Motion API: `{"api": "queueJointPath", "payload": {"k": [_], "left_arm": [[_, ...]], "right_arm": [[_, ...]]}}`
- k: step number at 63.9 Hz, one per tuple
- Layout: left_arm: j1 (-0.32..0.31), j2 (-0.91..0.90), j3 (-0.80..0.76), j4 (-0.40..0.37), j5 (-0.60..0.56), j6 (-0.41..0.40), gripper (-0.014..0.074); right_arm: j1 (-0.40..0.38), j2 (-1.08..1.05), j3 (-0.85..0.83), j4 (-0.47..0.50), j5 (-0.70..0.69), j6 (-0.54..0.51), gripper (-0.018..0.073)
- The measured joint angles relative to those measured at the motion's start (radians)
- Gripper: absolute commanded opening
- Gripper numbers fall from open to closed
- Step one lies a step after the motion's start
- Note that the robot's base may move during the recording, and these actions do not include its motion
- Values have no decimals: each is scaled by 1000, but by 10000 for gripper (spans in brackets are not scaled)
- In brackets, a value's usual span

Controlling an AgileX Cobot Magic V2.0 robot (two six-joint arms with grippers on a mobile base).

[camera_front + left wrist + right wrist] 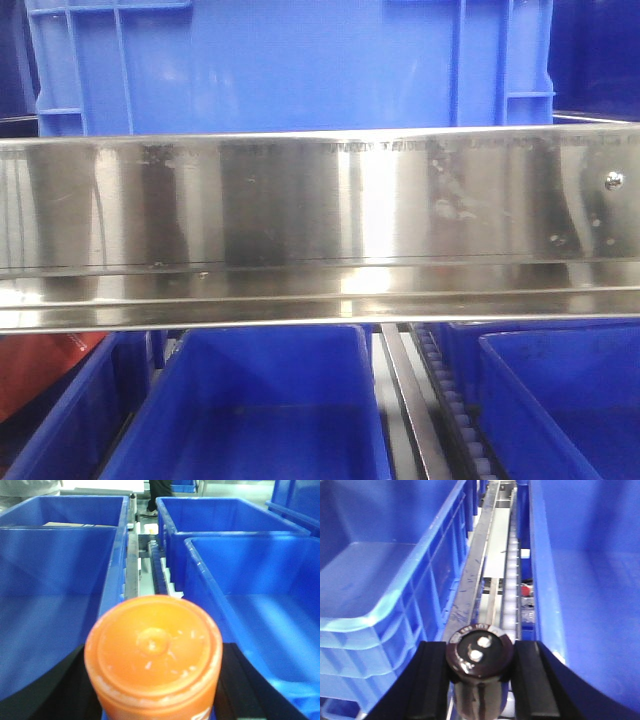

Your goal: Place cylindrical capacitor in blue bin on shelf

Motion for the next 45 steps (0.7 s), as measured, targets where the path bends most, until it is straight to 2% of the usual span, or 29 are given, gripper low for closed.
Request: {"api": "queueJointPath", "payload": {"k": [4, 8, 16, 21, 25, 33, 40, 45], "left_arm": [[0, 18, -28, -50, 0, 42, -111], [0, 51, -67, -135, 0, 122, -111], [0, 172, -189, -348, 17, 279, -111], [-11, 276, -275, -452, 52, 367, -111], [-37, 350, -336, -485, 84, 403, -111], [-119, 497, -442, -496, 108, 447, -111], [-227, 611, -538, -464, 112, 457, -111], [-291, 698, -589, -403, 112, 463, -111]], "right_arm": [[0, 0, 0, 7, 0, 0, -162], [0, 0, 0, 13, 0, 0, -162], [0, 0, 0, 24, -12, 0, -162], [0, 0, 0, 37, -28, 0, -162], [0, 0, 0, 39, -37, 0, -162], [0, 0, 0, 44, -54, 0, -162], [0, 0, 0, 48, -55, 0, -162], [0, 0, 0, 50, -57, 0, -162]]}}
